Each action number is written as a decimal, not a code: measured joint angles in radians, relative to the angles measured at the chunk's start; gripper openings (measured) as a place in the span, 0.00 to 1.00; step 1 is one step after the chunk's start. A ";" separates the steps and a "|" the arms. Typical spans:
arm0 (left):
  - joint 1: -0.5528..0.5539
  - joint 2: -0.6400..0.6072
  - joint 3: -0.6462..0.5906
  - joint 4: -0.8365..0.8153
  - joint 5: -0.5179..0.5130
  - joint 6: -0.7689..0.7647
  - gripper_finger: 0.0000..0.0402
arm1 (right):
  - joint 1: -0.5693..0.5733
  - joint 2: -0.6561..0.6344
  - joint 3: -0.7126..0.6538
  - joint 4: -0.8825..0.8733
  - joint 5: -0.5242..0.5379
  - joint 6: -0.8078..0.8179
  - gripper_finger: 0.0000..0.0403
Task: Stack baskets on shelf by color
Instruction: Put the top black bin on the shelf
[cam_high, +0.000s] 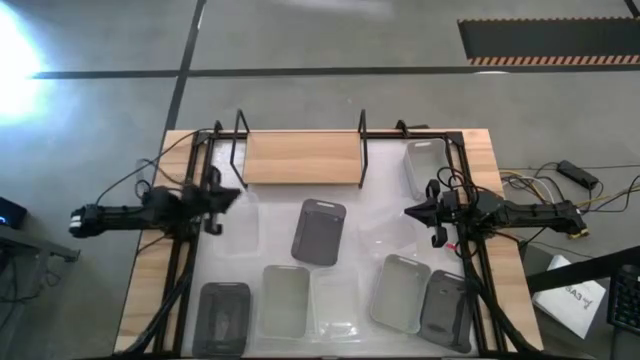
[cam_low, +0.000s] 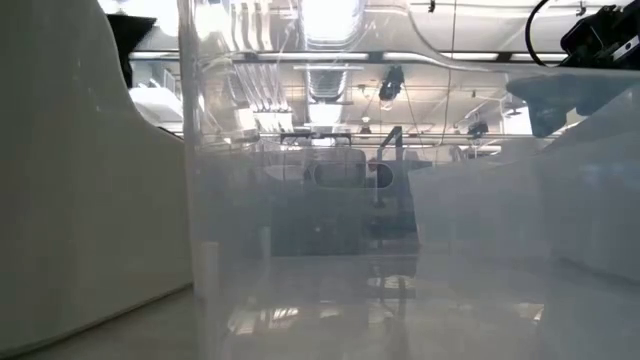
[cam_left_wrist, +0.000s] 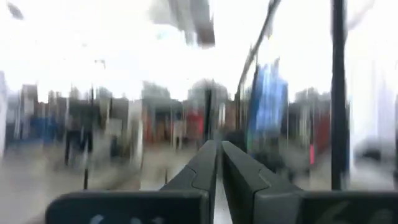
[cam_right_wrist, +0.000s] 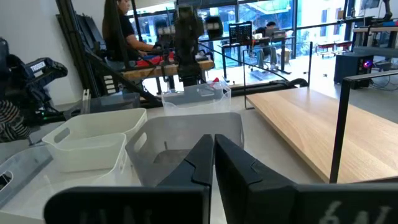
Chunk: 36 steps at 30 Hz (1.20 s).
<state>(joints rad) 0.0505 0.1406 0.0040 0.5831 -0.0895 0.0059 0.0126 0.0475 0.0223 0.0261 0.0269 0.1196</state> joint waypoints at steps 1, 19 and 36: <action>0.000 0.009 0.000 0.094 0.000 -0.003 0.02 | 0.000 0.000 0.000 0.000 0.000 0.000 0.02; 0.000 0.765 0.672 -0.368 0.001 0.052 0.02 | 0.000 0.000 0.000 0.000 0.000 0.000 0.02; -0.058 1.575 1.341 -1.258 0.155 -0.051 0.33 | 0.000 0.000 0.000 -0.007 0.000 0.000 0.02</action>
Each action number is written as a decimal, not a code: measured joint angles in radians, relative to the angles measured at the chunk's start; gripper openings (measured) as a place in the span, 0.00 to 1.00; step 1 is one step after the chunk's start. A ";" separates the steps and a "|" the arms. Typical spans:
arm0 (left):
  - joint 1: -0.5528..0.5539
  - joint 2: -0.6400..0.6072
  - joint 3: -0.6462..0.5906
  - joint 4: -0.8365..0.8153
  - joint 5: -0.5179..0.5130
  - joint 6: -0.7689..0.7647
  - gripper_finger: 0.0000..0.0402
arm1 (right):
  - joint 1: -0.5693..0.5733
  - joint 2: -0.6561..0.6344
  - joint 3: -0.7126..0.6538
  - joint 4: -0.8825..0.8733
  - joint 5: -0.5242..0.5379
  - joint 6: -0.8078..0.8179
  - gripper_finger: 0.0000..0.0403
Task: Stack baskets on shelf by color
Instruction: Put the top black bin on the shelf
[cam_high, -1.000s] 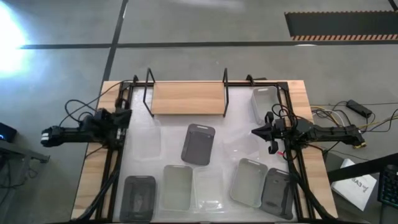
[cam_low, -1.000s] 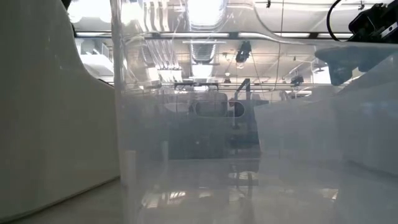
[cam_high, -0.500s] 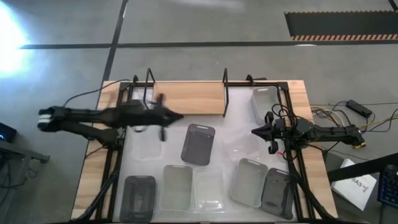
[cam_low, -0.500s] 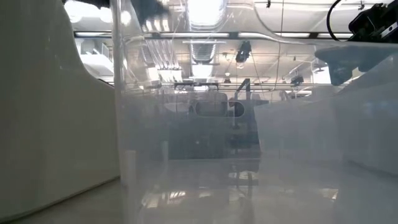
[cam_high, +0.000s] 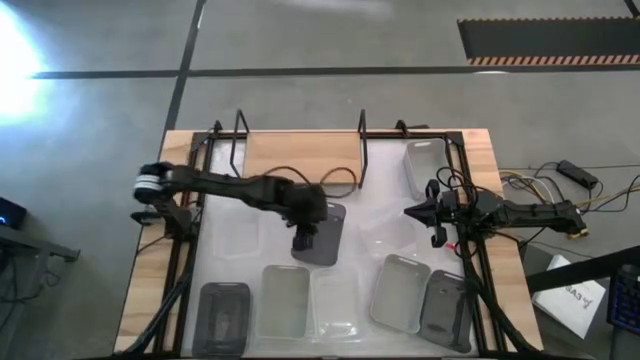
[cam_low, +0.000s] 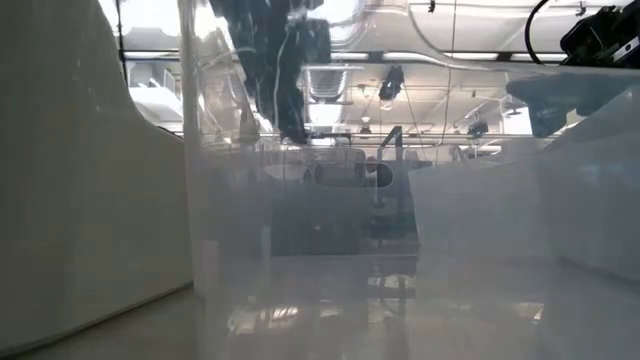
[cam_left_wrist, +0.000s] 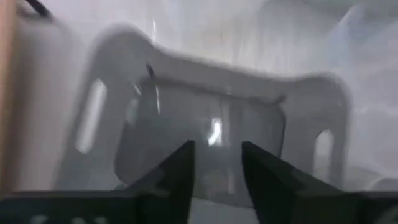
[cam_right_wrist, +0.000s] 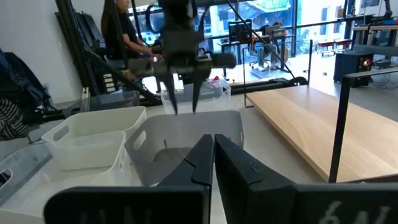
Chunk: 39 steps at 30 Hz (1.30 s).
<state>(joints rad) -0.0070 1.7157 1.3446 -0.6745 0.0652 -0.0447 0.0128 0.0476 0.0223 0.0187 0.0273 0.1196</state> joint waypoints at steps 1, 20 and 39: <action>-0.006 0.022 0.017 -0.016 0.001 0.003 0.37 | 0.000 0.000 0.000 0.000 0.000 0.000 0.02; -0.175 0.113 0.121 -0.147 0.033 -0.002 0.42 | 0.000 0.000 0.000 -0.014 0.000 0.000 0.02; -0.179 0.221 0.121 -0.146 -0.059 0.027 0.07 | 0.000 0.000 0.000 -0.014 0.000 0.000 0.02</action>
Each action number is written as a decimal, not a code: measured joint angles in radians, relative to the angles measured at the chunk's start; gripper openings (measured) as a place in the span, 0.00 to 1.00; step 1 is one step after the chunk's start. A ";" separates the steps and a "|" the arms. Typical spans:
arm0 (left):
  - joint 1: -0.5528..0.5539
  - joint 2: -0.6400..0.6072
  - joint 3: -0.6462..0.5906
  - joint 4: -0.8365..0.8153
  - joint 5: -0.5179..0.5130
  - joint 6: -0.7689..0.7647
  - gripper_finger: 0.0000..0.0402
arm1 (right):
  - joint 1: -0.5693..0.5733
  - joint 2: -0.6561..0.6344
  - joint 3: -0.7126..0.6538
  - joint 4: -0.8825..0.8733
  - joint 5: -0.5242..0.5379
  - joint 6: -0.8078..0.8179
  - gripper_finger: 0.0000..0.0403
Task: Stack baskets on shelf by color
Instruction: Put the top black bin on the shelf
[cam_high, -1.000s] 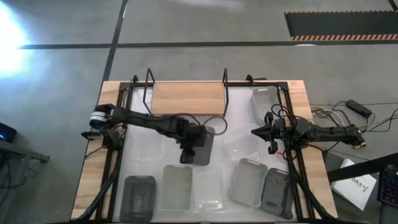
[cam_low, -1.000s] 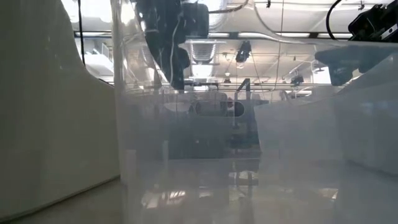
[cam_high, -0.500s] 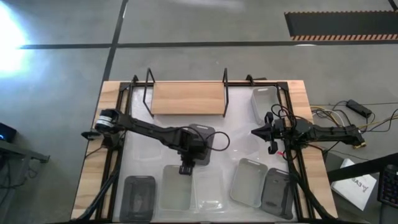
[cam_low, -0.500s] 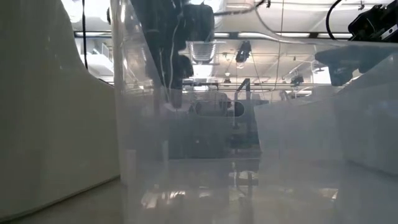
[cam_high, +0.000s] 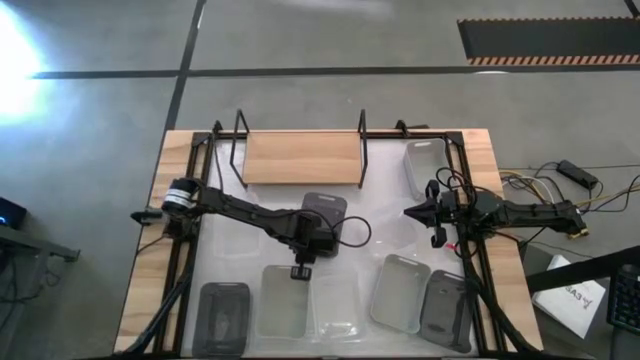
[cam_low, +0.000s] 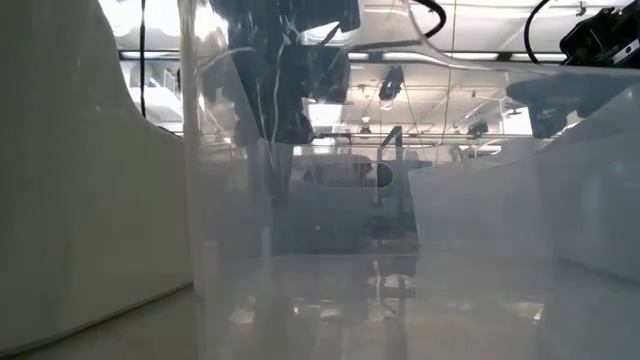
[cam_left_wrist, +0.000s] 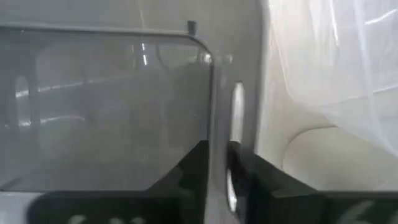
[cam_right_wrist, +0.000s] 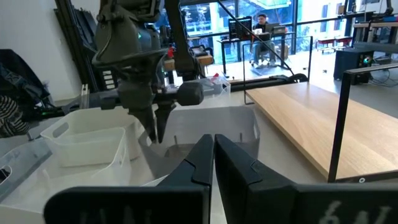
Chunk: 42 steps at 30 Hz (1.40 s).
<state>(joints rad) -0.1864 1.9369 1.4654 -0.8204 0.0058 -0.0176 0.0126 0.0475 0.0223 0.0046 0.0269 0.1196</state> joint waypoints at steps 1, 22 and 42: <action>-0.003 -0.001 0.000 0.000 -0.008 0.001 0.03 | 0.000 0.000 0.000 0.000 0.000 0.000 0.02; -0.022 -0.180 0.175 -0.170 -0.409 -0.028 0.00 | 0.000 0.000 0.000 -0.001 0.000 0.000 0.02; 0.409 -0.202 -0.033 0.214 -0.336 0.292 0.00 | 0.000 0.000 0.000 -0.001 0.000 0.000 0.02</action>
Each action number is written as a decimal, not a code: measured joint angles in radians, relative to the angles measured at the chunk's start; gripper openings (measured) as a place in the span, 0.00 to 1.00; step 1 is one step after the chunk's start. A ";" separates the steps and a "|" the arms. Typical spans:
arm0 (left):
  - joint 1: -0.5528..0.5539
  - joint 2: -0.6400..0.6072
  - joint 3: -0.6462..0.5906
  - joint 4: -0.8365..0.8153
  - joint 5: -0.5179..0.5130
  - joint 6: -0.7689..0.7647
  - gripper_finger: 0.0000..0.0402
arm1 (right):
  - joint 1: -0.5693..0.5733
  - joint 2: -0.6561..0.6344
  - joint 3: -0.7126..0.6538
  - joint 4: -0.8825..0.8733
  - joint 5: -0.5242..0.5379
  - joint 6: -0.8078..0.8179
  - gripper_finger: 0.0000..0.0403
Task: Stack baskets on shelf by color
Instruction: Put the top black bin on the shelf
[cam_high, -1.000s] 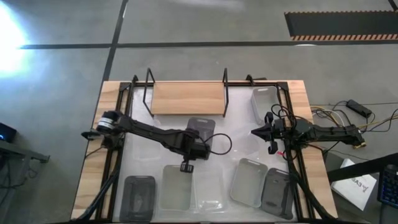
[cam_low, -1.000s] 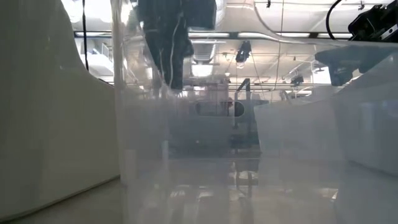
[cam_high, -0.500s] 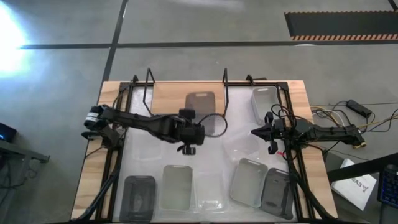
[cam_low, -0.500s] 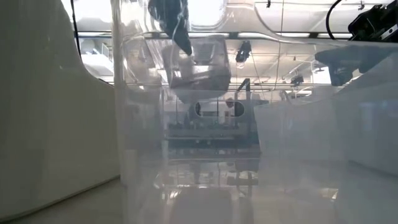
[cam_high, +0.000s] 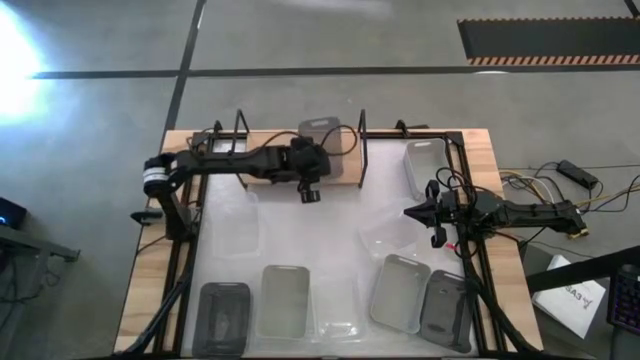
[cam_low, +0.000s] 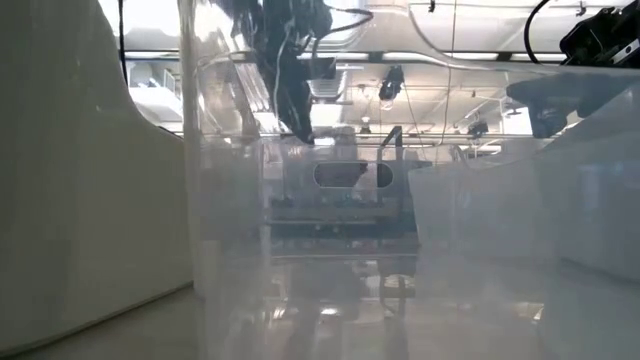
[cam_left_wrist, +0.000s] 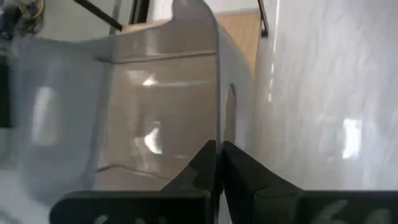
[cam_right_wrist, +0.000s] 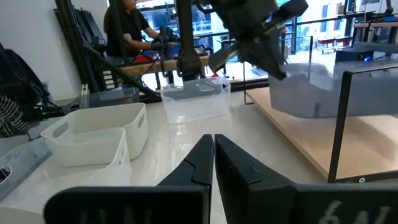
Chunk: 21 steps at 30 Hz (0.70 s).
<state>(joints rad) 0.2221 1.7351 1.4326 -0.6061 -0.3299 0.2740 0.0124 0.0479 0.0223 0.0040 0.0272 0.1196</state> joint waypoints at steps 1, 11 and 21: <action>0.005 0.000 -0.003 0.017 0.014 0.001 0.00 | 0.000 0.000 0.000 0.000 0.000 0.000 0.02; 0.009 0.047 -0.022 0.155 0.061 0.042 0.00 | 0.000 0.000 0.000 0.000 0.000 0.000 0.02; 0.012 0.126 -0.018 0.290 0.065 0.109 0.00 | 0.000 0.000 0.000 0.000 0.000 0.000 0.02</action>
<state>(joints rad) 0.2337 1.8612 1.4151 -0.3163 -0.2651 0.3831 0.0124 0.0479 0.0223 0.0040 0.0273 0.1196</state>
